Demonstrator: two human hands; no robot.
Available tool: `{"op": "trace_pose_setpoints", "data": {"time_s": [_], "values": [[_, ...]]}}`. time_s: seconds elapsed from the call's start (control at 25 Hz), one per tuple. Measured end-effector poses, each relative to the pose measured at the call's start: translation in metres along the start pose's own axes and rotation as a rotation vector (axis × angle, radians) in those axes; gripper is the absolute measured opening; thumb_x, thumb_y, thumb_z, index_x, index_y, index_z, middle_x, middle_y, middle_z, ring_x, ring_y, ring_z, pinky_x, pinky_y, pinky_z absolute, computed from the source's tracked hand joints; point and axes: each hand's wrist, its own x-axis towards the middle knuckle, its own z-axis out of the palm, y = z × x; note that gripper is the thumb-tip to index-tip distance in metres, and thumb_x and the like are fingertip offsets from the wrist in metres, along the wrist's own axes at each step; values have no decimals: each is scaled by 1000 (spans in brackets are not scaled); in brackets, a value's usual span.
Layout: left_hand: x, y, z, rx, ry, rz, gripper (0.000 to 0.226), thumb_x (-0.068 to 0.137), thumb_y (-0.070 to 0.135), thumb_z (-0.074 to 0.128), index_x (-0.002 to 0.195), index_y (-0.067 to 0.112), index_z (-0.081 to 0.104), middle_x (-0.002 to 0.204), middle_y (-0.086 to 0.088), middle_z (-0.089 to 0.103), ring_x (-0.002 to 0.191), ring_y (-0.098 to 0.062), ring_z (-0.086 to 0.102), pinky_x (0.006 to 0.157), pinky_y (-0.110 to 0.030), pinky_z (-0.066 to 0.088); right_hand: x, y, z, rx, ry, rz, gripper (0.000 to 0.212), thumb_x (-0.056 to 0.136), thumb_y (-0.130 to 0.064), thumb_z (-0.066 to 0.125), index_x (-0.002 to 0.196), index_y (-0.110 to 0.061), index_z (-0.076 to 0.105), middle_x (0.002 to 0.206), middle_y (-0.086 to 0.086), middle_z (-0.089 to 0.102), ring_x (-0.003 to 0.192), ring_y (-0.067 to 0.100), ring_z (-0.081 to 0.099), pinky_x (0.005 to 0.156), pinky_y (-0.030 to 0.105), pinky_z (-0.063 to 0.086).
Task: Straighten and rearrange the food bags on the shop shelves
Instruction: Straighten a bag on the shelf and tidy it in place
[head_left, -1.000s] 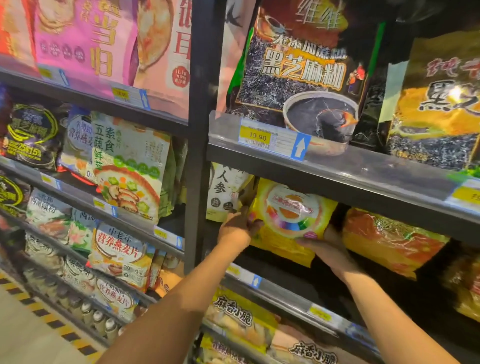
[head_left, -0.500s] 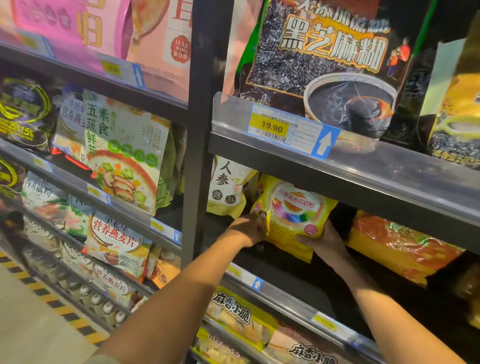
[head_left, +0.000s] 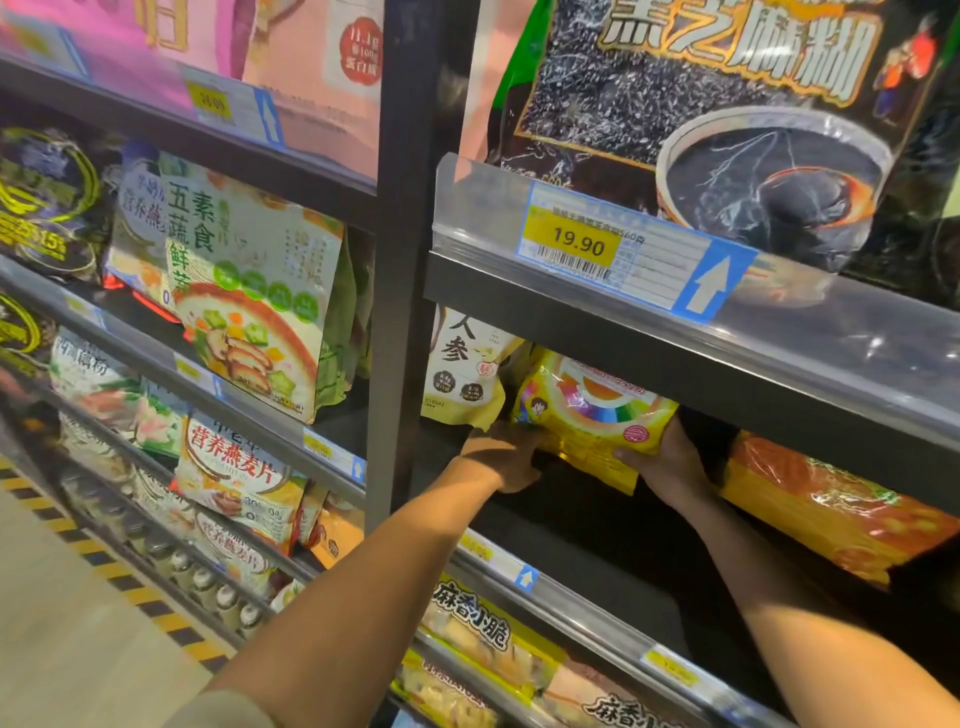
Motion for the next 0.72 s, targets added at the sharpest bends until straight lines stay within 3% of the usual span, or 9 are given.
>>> {"op": "trace_pose_setpoints", "data": {"time_s": [0.2,0.36,0.48,0.6,0.72], "values": [[-2,-1,2,22,6,24,57,100,41,57,153,33,39,159,-5,45,145,-34,42,112,-49,41,4,2,5,-25,32,37,60,86,-20,83,139,-8,59,138,17,65,128,36,60,108,48,47],[-11,2,3,-45,-33,1,59,99,45,57,153,30,37,158,-7,45,144,-35,43,110,-48,44,-3,3,3,-107,132,77,88,75,-37,91,148,-14,49,147,16,57,135,38,55,107,54,49],[-25,7,2,-115,-37,-27,60,99,45,57,154,33,35,158,-9,42,143,-36,42,108,-47,46,-14,2,2,-48,111,117,100,75,-32,92,157,-17,36,154,13,52,140,36,51,112,52,45],[-46,15,4,-89,8,-24,59,100,48,56,154,34,36,159,-6,42,147,-34,36,113,-49,40,-41,-1,0,-4,97,110,102,81,-28,88,162,-17,28,158,13,48,143,34,48,113,47,43],[-71,25,7,-32,128,-9,54,101,46,54,151,29,43,155,-6,46,146,-32,36,114,-48,38,-66,5,-2,-20,84,64,98,86,-38,83,162,-20,25,161,12,41,142,33,49,115,49,45]]}}
